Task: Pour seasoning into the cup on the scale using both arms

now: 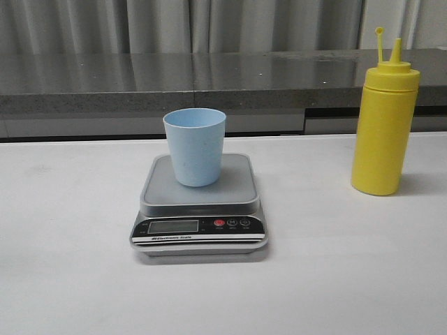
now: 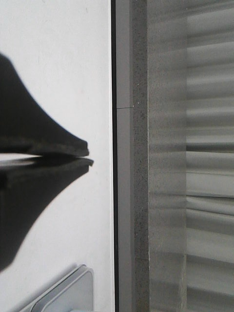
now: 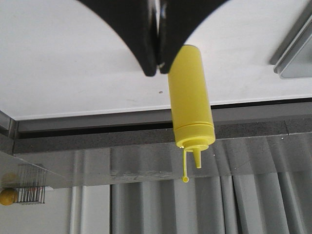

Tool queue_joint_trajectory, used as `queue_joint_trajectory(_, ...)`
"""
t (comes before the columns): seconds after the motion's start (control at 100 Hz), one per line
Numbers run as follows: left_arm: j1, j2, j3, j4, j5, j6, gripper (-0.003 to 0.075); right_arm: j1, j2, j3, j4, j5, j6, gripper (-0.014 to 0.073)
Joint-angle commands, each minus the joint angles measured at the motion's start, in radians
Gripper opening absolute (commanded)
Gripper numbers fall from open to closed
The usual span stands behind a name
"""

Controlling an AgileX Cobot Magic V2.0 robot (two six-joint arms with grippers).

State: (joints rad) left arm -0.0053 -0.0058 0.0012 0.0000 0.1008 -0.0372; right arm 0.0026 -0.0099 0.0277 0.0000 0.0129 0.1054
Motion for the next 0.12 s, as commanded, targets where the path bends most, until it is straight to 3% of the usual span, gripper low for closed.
queue_joint_trajectory(0.0,0.001,-0.028,0.040,0.000,-0.081,-0.009,-0.0020,-0.003,-0.024,-0.018,-0.006,-0.081,0.003,-0.0069)
queue_joint_trajectory(0.11,0.001,-0.028,0.040,0.000,-0.081,-0.009,-0.0020,-0.003,-0.024,-0.018,-0.006,-0.081,0.003,-0.0069)
